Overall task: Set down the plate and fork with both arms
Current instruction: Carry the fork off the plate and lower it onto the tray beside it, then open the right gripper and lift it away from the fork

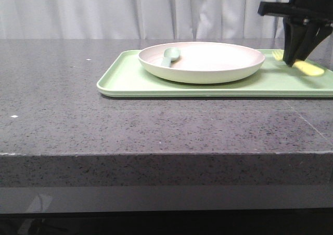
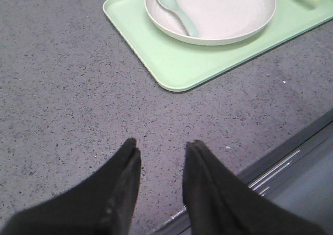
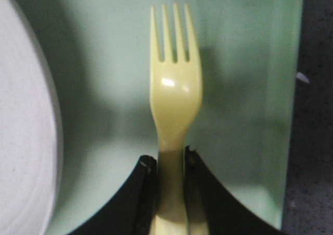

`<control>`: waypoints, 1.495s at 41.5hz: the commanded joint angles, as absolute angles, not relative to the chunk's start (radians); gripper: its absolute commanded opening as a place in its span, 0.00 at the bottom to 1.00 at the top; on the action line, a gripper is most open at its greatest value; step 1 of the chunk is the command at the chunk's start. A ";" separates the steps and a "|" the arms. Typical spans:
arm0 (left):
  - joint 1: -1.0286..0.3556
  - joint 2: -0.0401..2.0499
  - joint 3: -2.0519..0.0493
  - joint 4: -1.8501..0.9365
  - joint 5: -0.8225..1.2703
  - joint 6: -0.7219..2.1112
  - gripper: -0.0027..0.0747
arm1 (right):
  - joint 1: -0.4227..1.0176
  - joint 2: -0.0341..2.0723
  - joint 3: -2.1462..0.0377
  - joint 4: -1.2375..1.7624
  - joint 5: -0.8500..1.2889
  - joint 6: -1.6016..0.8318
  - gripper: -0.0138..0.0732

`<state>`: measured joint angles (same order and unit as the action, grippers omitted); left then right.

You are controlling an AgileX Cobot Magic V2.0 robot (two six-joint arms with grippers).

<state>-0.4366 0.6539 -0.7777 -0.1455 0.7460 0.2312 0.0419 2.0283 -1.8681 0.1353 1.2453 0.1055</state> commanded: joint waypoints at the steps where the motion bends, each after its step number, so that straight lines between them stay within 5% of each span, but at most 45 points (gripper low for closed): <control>1: -0.444 0.653 -0.804 -0.164 0.680 0.230 0.30 | 0.036 1.992 -1.887 0.146 1.321 0.089 0.28; 13: -0.444 0.653 -0.804 -0.164 0.680 0.230 0.30 | 0.036 1.989 -1.890 0.141 1.301 0.089 0.53; 51: -0.444 0.653 -0.804 -0.164 0.680 0.230 0.30 | 0.142 1.419 -1.880 0.120 1.303 -0.024 0.53; 62: -0.444 0.653 -0.804 -0.164 0.680 0.230 0.30 | 0.157 1.135 -1.531 0.098 1.073 -0.042 0.53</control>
